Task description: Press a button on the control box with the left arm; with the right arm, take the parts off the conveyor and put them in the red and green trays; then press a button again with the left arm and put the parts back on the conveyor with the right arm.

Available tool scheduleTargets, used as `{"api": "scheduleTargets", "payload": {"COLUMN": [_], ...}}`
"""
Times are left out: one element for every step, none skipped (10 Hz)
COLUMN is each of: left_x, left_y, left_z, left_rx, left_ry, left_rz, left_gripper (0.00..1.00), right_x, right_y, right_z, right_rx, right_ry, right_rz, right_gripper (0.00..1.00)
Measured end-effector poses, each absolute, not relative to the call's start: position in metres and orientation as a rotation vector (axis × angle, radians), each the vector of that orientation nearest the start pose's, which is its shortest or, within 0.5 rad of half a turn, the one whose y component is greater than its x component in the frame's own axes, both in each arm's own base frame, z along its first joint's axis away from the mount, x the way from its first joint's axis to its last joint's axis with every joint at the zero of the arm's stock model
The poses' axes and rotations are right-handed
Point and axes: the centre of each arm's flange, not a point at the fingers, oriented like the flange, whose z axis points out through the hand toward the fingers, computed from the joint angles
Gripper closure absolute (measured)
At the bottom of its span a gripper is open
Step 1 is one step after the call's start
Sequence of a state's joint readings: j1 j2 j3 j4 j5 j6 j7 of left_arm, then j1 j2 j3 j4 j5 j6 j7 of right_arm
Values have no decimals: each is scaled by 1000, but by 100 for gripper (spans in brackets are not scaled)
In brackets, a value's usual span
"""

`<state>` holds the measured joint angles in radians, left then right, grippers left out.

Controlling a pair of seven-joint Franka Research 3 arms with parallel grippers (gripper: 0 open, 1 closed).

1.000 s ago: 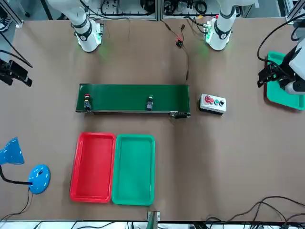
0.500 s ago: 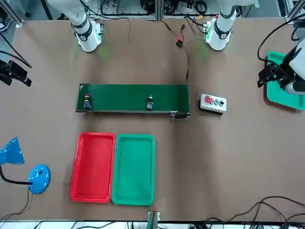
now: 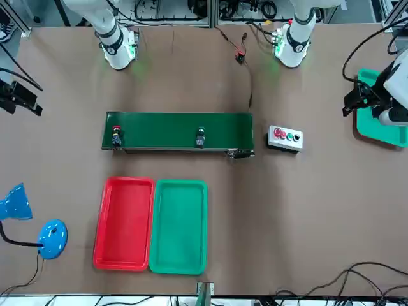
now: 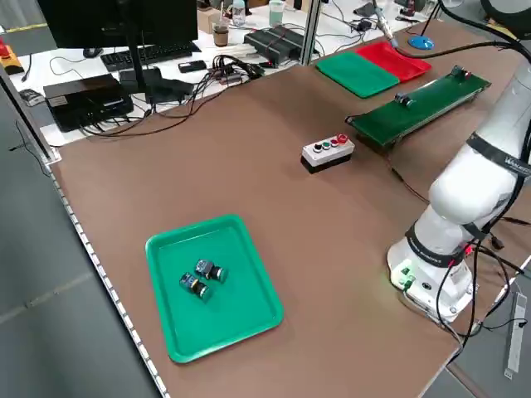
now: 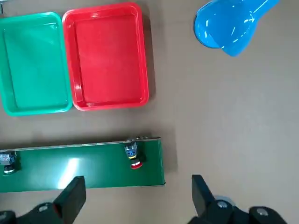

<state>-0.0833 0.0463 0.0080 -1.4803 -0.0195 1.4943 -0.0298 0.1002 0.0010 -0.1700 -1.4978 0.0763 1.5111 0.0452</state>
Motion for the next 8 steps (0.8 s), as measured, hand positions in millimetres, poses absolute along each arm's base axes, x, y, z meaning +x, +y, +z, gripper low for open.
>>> {"api": "scheduleTargets", "payload": {"left_x": [560, 560, 560, 560, 560, 560, 560, 560], "left_y": [-44, -44, -44, -43, -43, -43, -42, -42], "left_z": [634, 634, 634, 634, 634, 634, 634, 634], "left_rx": [-3158, -3158, -3158, -3158, -3158, -3158, -3158, -3158], "left_ry": [73, 73, 71, 69, 66, 59, 55, 54], "left_rz": [52, 52, 52, 52, 52, 52, 53, 52], "left_gripper": [0, 0, 0, 0, 0, 0, 0, 0], "right_x": [548, 548, 548, 548, 548, 547, 547, 547], "right_y": [-31, -34, -35, -36, -36, -36, -36, -36], "right_z": [653, 653, 653, 653, 653, 653, 653, 653], "right_rx": [-3080, -3107, -3121, -3125, -3127, -3129, -3130, -3131], "right_ry": [167, 151, 136, 119, 112, 106, 103, 102], "right_rz": [-20, -20, -19, -17, -15, -14, -13, -13], "right_gripper": [0, 0, 0, 0, 0, 0, 0, 0]}}
